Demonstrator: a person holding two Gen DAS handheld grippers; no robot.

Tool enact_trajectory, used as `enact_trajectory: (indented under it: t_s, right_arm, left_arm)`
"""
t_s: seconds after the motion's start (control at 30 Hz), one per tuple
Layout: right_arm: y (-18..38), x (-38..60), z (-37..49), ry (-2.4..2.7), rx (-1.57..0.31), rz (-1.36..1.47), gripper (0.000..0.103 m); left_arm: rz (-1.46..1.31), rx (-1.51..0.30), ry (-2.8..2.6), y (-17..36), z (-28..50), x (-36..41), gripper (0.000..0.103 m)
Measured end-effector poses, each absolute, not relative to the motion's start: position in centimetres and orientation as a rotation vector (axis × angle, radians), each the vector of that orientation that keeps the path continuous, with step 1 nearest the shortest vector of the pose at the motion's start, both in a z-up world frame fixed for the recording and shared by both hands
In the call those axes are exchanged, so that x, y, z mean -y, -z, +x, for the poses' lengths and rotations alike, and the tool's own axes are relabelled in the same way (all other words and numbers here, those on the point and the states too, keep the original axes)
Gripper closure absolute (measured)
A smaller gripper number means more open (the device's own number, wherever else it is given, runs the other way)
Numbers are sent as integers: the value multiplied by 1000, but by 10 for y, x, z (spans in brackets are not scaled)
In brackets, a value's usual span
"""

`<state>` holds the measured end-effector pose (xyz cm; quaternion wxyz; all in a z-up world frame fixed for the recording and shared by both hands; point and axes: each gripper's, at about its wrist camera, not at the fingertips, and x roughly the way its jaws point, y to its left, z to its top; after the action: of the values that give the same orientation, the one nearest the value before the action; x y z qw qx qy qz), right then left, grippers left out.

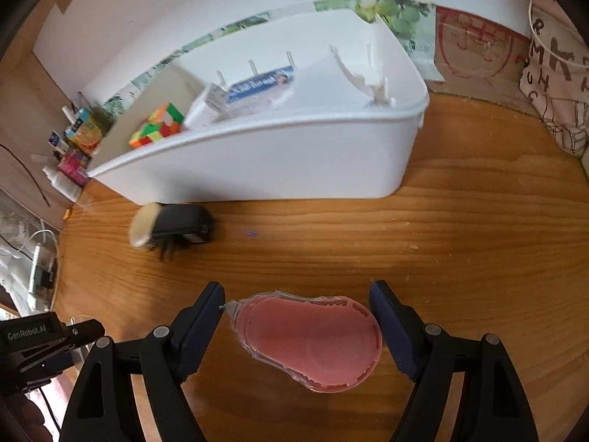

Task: Organize rigid objects
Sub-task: 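Carry the clear box with the left tool while the right tool carries the pink dispenser over the bin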

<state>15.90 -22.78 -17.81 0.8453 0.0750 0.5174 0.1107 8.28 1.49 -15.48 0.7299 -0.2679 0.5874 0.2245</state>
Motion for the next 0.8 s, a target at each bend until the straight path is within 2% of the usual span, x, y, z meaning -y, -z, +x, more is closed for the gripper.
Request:
enact_trajectory:
  t_s: [0.23, 0.43, 0.8]
  right_arm:
    - [132, 225, 146, -274, -1009, 177, 22]
    - [95, 224, 143, -309, -905, 190, 22]
    - [62, 228, 139, -343, -726, 196, 22]
  left_arm:
    - [-569, -1172, -413, 96, 79, -10, 50]
    - [-537, -990, -329, 47, 79, -11, 50]
    - [-482, -768, -195, 11, 84, -13, 50]
